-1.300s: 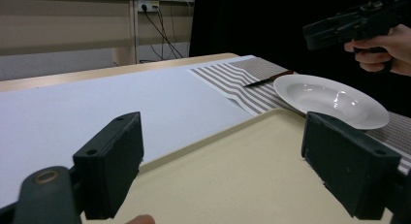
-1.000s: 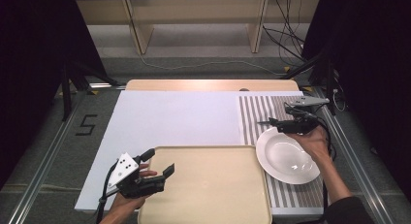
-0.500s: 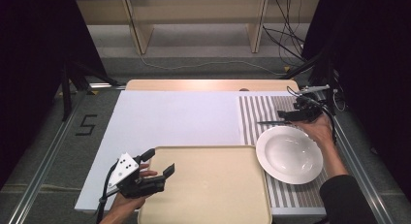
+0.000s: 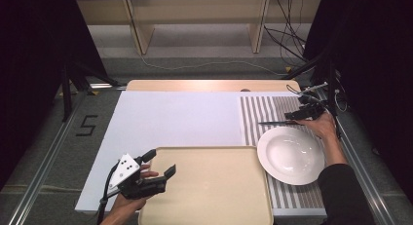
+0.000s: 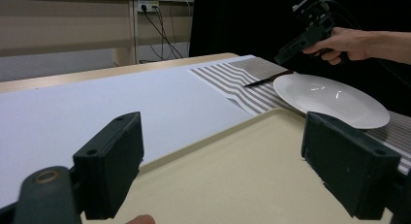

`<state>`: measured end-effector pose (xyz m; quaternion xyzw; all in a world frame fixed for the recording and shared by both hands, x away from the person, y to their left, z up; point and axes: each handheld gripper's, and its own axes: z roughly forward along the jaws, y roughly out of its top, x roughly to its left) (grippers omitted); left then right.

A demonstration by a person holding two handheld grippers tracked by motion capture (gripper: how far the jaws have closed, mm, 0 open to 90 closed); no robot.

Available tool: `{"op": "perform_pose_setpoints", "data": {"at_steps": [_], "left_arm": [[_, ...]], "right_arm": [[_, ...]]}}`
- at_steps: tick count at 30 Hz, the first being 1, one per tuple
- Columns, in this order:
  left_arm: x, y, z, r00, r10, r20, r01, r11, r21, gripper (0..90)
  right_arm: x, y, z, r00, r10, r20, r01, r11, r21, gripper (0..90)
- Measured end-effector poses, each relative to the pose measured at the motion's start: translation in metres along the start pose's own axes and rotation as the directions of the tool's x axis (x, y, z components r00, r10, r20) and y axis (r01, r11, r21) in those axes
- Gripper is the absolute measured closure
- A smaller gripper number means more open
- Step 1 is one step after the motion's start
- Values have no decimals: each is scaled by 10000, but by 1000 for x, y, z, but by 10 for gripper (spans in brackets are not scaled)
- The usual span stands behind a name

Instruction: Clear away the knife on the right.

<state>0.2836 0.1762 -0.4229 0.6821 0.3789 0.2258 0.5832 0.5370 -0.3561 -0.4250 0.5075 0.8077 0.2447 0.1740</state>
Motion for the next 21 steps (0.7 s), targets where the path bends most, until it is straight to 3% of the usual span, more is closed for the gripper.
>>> {"op": "perform_pose_setpoints", "data": {"at_steps": [14, 19, 21], "left_arm": [[0, 0, 0, 10000, -56, 1, 56, 10000, -16, 150], [0, -1, 1, 10000, -50, -15, 50, 10000, 38, 150], [0, 0, 1, 10000, -22, -26, 22, 10000, 20, 150]], "right_arm": [[-7, -6, 20, 9996, -33, 281, -4, 9917, 1286, 265], [-5, -5, 25, 9996, -108, 245, 72, 9900, 1411, 272], [-5, -5, 27, 9999, 88, 148, -108, 9900, 1403, 274]]}}
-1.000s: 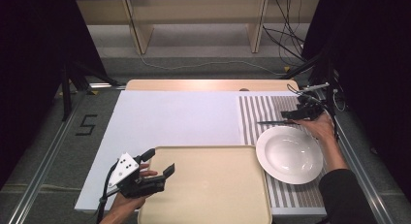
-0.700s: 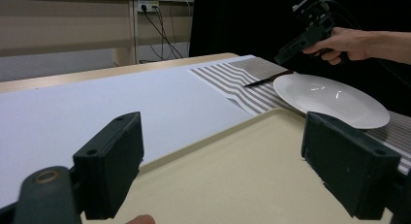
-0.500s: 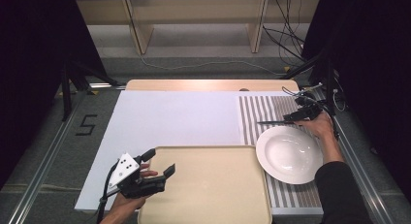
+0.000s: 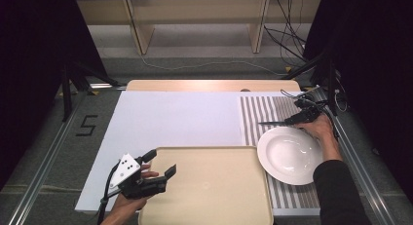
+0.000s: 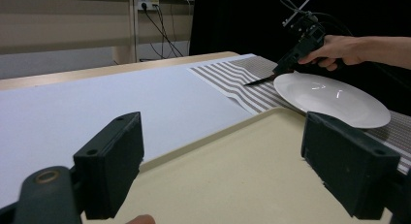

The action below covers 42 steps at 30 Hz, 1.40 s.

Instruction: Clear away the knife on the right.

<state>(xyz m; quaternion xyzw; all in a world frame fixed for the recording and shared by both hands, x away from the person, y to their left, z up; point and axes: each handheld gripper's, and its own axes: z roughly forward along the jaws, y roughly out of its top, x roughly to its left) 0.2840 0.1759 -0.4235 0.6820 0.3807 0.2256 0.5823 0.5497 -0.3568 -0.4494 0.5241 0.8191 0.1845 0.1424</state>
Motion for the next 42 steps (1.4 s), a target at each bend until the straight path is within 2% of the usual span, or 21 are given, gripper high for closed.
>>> {"op": "perform_pose_setpoints", "data": {"at_steps": [2, 6, 9, 12, 14, 19, 26, 32, 39, 42], "left_arm": [[1, 0, 0, 10000, -50, -32, 50, 10000, 12, 150], [2, 0, 0, 10000, -80, -50, 80, 10000, 23, 150], [2, 0, 0, 9999, -166, -26, 166, 9999, 8, 150], [3, 0, 0, 9998, -176, -39, 176, 9998, 23, 150], [3, 0, 0, 9998, -184, -50, 184, 9998, 16, 150], [3, 0, 0, 9998, -182, -39, 182, 9998, 29, 150], [2, -1, 0, 9998, -170, -48, 170, 9998, 34, 150], [2, -1, 0, 9998, -169, -48, 169, 9999, 34, 150], [2, 0, 0, 9999, -166, -33, 166, 9999, 19, 150], [2, 0, 0, 9999, -162, -39, 162, 9999, 15, 150]], "right_arm": [[1, 0, 2, 9998, -142, 117, 140, 9998, 142, 274], [-2, -1, 4, 9999, -87, 54, 86, 9999, 148, 273], [-3, -2, 8, 10000, -29, -8, 29, 9996, 270, 267], [-3, -2, 11, 9996, 124, -270, -113, 9991, 417, 261], [-2, -2, 13, 9997, 18, -251, -3, 9984, 573, 279], [-7, -5, 8, 9996, 10, -275, 12, 9969, 786, 364], [-7, -5, 5, 9984, -454, -348, 488, 9934, 1034, 534], [1, 2, 5, 9965, -745, -372, 793, 9853, 1511, 638], [7, 7, 5, 9915, -1243, -389, 1293, 9750, 1809, 747], [10, 9, 6, 9886, -1468, -340, 1506, 9693, 1942, 764]]}}
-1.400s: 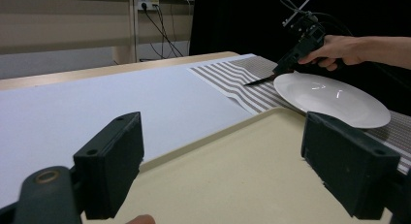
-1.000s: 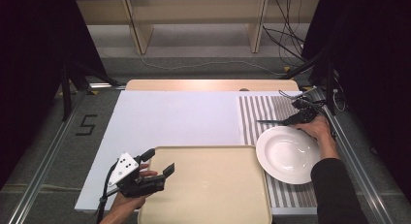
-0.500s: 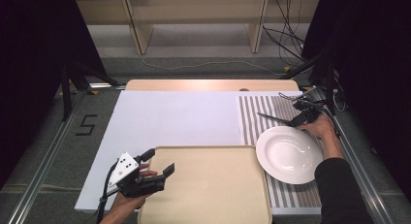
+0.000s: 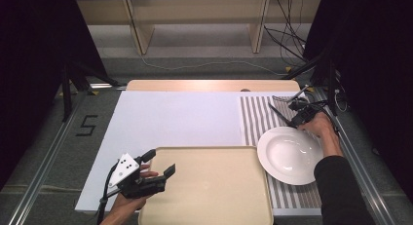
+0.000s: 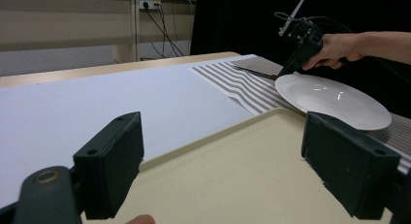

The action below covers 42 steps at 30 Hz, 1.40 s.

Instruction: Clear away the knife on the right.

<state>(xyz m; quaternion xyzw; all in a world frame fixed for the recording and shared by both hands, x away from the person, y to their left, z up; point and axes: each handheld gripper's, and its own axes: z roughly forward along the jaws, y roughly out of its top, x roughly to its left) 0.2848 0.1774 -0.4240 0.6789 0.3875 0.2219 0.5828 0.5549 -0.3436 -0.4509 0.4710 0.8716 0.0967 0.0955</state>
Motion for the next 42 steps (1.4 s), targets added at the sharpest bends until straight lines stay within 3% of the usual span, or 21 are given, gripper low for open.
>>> {"op": "perform_pose_setpoints", "data": {"at_steps": [9, 14, 21, 25, 27, 28, 32, 38, 42], "left_arm": [[0, 0, 0, 10000, 10, -7, -10, 10000, -1, 150], [0, 0, 0, 10000, 9, -12, -9, 10000, 10, 150], [0, 0, 0, 10000, 18, -28, -18, 10000, 21, 150], [0, 0, 0, 10000, 32, -39, -32, 10000, 26, 150], [0, 0, 1, 10000, 58, -40, -58, 10000, 35, 150], [0, 0, 1, 10000, 24, -29, -24, 10000, 26, 150], [-1, 0, 0, 10000, 72, -12, -72, 10000, 47, 150], [-1, 0, 0, 9999, 117, -8, -117, 9999, 50, 150], [-1, 0, 0, 10000, 76, -23, -76, 10000, 23, 150]], "right_arm": [[9, 5, 0, 9912, -1145, 664, 1127, 9932, 303, 774], [11, 4, -1, 9829, -1427, 1165, 1394, 9896, 359, 779], [9, 3, -11, 9754, -1482, 1632, 1531, 9880, -181, 779], [11, 4, -25, 9716, -1336, 1953, 1535, 9840, -904, 779], [12, 4, -33, 9670, -1534, 2033, 1771, 9786, -1044, 779], [16, 4, -39, 9689, -1339, 2083, 1644, 9768, -1368, 779], [31, 1, -59, 9675, -1469, 2060, 1888, 9611, -2016, 779], [62, -5, -81, 9638, -1760, 2004, 2291, 9311, -2840, 778], [88, -15, -93, 9628, -1878, 1944, 2463, 9059, -3445, 778]]}}
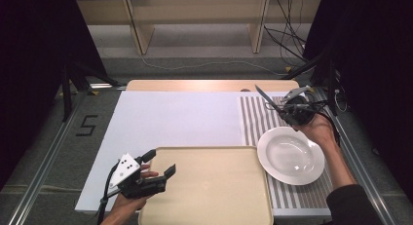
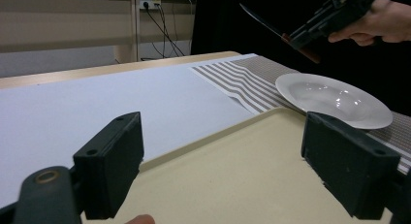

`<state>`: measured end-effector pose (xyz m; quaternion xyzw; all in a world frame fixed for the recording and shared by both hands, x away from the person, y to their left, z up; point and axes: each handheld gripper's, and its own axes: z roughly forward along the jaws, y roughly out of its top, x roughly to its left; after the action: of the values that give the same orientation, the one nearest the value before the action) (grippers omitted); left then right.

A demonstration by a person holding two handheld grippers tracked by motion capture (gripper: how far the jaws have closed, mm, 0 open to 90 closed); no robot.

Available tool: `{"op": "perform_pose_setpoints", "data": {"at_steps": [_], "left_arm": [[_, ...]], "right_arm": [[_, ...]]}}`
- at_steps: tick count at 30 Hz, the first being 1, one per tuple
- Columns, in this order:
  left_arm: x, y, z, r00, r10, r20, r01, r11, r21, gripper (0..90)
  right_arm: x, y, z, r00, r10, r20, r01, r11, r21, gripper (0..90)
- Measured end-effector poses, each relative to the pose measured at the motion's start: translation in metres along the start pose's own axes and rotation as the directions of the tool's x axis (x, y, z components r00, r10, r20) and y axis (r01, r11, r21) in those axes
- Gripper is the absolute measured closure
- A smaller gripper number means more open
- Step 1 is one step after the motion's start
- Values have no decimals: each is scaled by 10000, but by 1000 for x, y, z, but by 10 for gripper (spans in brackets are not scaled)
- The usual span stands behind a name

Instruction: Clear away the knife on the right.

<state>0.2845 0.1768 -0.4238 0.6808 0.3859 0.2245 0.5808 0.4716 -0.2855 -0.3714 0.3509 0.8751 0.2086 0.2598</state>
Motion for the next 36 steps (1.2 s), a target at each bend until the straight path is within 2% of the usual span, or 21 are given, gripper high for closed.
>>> {"op": "perform_pose_setpoints", "data": {"at_steps": [6, 7, 11, 13, 17, 26, 31, 36], "left_arm": [[-1, 0, 1, 10000, 3, 8, -3, 10000, 10, 150], [0, 0, 1, 10000, -7, 1, 7, 10000, 26, 150], [0, 0, 0, 10000, -28, -23, 27, 10000, -21, 150], [0, 0, 0, 10000, -39, -7, 39, 10000, -38, 150], [0, 0, -1, 10000, -40, -5, 40, 10000, -44, 150], [-1, 1, -2, 10000, 15, -14, -15, 10000, -48, 149], [0, 1, -2, 10000, 28, -34, -29, 10000, -58, 149], [-1, 1, -2, 10000, 60, -42, -61, 10000, -64, 149]], "right_arm": [[33, -6, -21, 9992, -328, -233, 314, 9977, -598, 778], [36, -5, -23, 9987, -478, -159, 468, 9971, -595, 778], [48, -6, -30, 9983, -491, -310, 462, 9952, -861, 778], [55, -6, -34, 9975, -658, -242, 634, 9940, -897, 778], [68, -9, -44, 9961, -776, -417, 724, 9908, -1145, 778], [94, -17, -54, 9923, -515, -1123, 326, 9858, -1645, 778], [109, -19, -60, 9901, -548, -1292, 310, 9833, -1794, 777], [123, -23, -63, 9841, -537, -1694, 208, 9814, -1906, 777]]}}
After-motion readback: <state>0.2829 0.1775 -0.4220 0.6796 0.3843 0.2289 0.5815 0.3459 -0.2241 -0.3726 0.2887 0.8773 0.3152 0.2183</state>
